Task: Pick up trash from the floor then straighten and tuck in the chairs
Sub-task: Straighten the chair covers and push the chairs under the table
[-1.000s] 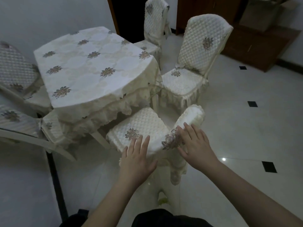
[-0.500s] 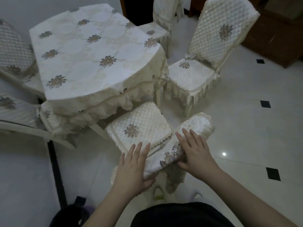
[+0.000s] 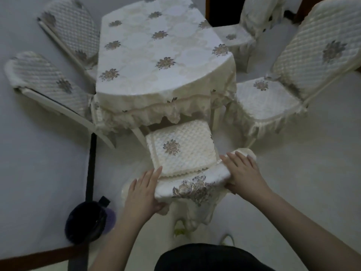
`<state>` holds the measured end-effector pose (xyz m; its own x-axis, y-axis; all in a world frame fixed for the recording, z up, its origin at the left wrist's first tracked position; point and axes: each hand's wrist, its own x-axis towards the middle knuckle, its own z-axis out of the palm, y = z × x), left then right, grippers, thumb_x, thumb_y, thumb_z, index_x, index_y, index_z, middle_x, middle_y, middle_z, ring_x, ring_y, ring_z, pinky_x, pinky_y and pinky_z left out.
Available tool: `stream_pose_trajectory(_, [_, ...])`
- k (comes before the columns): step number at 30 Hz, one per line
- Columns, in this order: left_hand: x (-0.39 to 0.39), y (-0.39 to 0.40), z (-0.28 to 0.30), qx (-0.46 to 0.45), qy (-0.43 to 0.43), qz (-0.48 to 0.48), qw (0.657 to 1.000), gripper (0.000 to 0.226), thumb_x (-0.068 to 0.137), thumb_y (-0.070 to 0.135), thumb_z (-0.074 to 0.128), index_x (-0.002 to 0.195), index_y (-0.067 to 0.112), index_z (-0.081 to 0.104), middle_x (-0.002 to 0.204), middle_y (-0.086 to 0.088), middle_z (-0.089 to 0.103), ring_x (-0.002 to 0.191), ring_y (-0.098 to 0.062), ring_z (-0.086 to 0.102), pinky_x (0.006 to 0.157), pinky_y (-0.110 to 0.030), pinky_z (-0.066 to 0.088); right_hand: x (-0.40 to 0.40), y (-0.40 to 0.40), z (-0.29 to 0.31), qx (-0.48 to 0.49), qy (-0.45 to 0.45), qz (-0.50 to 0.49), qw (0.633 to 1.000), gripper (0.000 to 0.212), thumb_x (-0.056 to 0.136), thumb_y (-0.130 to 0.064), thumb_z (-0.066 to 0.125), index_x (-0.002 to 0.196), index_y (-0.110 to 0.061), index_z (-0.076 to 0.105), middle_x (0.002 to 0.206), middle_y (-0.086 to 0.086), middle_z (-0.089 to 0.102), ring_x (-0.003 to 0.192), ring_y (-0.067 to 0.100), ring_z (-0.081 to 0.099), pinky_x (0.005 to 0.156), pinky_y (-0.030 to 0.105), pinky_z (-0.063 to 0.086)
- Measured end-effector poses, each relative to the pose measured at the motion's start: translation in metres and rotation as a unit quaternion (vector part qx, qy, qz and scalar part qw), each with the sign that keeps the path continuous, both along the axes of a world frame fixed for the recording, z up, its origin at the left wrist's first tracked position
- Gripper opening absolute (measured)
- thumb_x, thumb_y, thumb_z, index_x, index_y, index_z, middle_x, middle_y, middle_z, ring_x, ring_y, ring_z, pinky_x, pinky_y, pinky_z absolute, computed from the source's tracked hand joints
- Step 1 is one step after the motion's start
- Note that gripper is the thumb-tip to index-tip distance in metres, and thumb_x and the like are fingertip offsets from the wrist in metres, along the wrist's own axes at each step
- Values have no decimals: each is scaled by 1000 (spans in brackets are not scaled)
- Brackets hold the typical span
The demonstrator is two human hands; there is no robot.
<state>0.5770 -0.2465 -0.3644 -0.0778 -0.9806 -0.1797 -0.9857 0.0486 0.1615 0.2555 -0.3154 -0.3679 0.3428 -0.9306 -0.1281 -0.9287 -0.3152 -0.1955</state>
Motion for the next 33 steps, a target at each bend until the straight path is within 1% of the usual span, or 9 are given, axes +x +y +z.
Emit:
stream_pose_trajectory(6, [14, 1, -11, 4, 1, 17, 1000, 101, 47, 40, 88, 137, 27, 43, 135, 0, 54, 127, -25, 49, 100, -47, 40, -2, -23, -5, -26, -58, 43, 997, 60, 56, -31, 84, 112, -20, 64, 115, 0, 65, 115, 26, 56, 105, 43, 31])
stream_pose_trajectory(10, [22, -9, -16, -68, -12, -10, 998, 50, 59, 45, 66, 105, 26, 63, 105, 5, 68, 104, -22, 63, 93, -33, 33, 3, -36, -7, -27, -73, 77, 994, 50, 43, -24, 87, 89, -19, 70, 92, 1, 71, 94, 27, 65, 92, 39, 43])
stream_pose_trajectory(12, [23, -14, -18, -97, -11, -35, 995, 38, 57, 38, 69, 93, 26, 65, 91, 5, 70, 91, -21, 65, 89, -31, 33, 7, -41, -1, -1, -56, 80, 995, 38, 53, -16, 83, 88, -18, 70, 88, 3, 69, 91, 26, 64, 90, 33, 39])
stream_pose_trajectory(14, [25, -17, -19, -95, 7, -50, 994, 38, 48, 28, 79, 85, 25, 68, 77, 3, 69, 72, -21, 66, 77, -30, 43, 6, -45, 2, -9, -22, 93, 995, 36, 51, -20, 84, 83, -22, 70, 83, -2, 67, 83, 19, 63, 81, 29, 44])
stream_pose_trajectory(17, [31, -20, -18, -80, 13, -66, 995, 35, 44, 30, 79, 78, 27, 71, 66, 4, 67, 58, -18, 65, 53, -21, 49, 2, -49, -3, -9, -41, 116, 992, 46, 23, -22, 87, 65, -27, 69, 64, -6, 66, 61, 14, 63, 61, 27, 53])
stream_pose_trajectory(21, [35, -25, -18, -103, 22, -71, 992, 25, 54, 40, 59, 71, 28, 71, 61, 5, 66, 54, -17, 64, 48, -20, 49, 3, -56, -10, 23, -51, 96, 994, 37, 30, -19, 83, 64, -27, 70, 64, -4, 67, 64, 11, 63, 65, 31, 53])
stream_pose_trajectory(26, [40, -46, -11, -100, 10, -53, 994, 20, 49, 37, 75, 62, 28, 65, 55, 5, 60, 51, -15, 60, 44, -23, 44, 8, -79, -1, 7, -69, 91, 993, 27, 49, -19, 78, 74, -27, 72, 76, -7, 71, 72, 16, 67, 69, 38, 55])
stream_pose_trajectory(29, [41, -65, -3, -108, -5, -57, 992, 24, 45, 34, 81, 58, 27, 62, 50, 5, 55, 46, -15, 57, 41, -21, 36, 12, -98, 10, 11, -18, 74, 997, 22, 61, -21, 78, 81, -27, 71, 79, -5, 69, 75, 19, 64, 70, 36, 53])
stream_pose_trajectory(33, [47, -86, 3, -103, -15, -63, 993, 24, 48, 41, 81, 62, 29, 65, 52, 6, 57, 47, -14, 58, 40, -21, 35, 15, -119, 13, 9, -24, 65, 998, 25, 55, -33, 80, 78, -30, 71, 74, -8, 70, 73, 16, 64, 69, 34, 50])
